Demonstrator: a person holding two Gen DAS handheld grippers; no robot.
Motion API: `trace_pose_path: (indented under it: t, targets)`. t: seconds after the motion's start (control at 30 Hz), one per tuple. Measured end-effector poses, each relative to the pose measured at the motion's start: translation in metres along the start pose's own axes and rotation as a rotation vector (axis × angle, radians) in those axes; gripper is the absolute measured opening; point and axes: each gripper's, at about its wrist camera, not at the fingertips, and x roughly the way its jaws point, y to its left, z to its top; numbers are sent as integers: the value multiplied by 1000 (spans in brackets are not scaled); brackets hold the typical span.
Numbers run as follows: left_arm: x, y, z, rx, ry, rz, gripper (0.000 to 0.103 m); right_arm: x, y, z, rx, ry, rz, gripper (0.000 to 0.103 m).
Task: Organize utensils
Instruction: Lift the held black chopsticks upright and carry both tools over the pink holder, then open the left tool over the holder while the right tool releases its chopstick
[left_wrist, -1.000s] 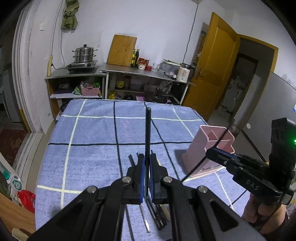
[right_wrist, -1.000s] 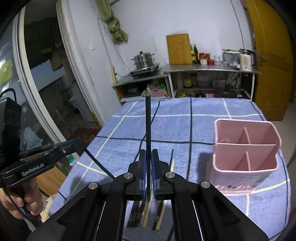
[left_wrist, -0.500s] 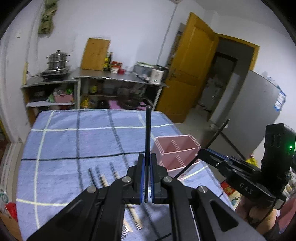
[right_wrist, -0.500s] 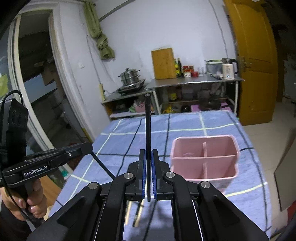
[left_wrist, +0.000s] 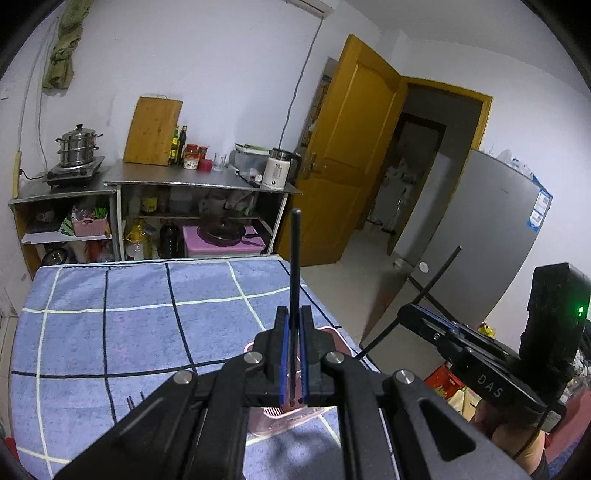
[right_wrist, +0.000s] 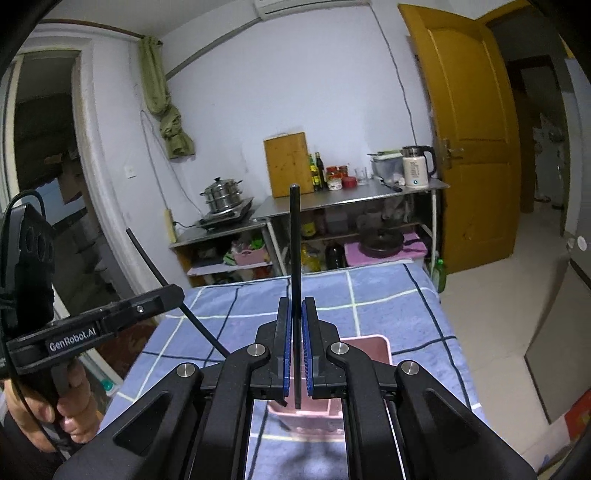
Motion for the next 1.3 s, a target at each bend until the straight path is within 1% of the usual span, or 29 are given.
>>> trace_pose_path:
  t: [0.13, 0.33, 0.53, 0.67, 0.7, 0.73, 0.8, 0.87, 0.93, 1.0, 1.1, 1.2, 1.3]
  targets:
    - [24, 3, -9, -11, 45, 8, 5, 25, -11, -9, 22, 44, 0, 5]
    - [62, 17, -30, -33, 127, 28, 5, 67, -25, -34, 41, 132, -1, 5]
    - [78, 27, -44, -45, 166, 16, 6, 93, -35, -55, 65, 197, 1, 6]
    - [75, 28, -44, -50, 148, 10, 8, 92, -40, -56, 76, 183, -6, 7]
    - [74, 28, -43, -49, 139, 15, 13, 89, -40, -56, 70, 175, -12, 8]
    - [71, 29, -42, -50, 127, 13, 20, 88, -40, -56, 69, 169, -14, 12]
    - [61, 30, -40, -56, 98, 5, 29, 82, -40, -55, 70, 152, -17, 15]
    - [53, 31, -38, -55, 69, 6, 31, 76, -39, -53, 71, 137, -23, 15]
    - [39, 33, -37, -59, 31, -2, 36, 68, -39, -53, 73, 120, -28, 15]
    - [24, 34, -38, -67, -6, -11, 37, 59, -37, -52, 76, 102, -30, 15]
    - [5, 35, -41, -52, -32, 1, 44, 45, -32, -52, 74, 79, -33, 15]
    - [-14, 38, -51, -18, -56, 29, 44, 32, -27, -54, 77, 65, -14, 15]
    - [-29, 46, -64, -27, -53, 41, 45, 17, -14, -60, 53, 45, -7, 15]
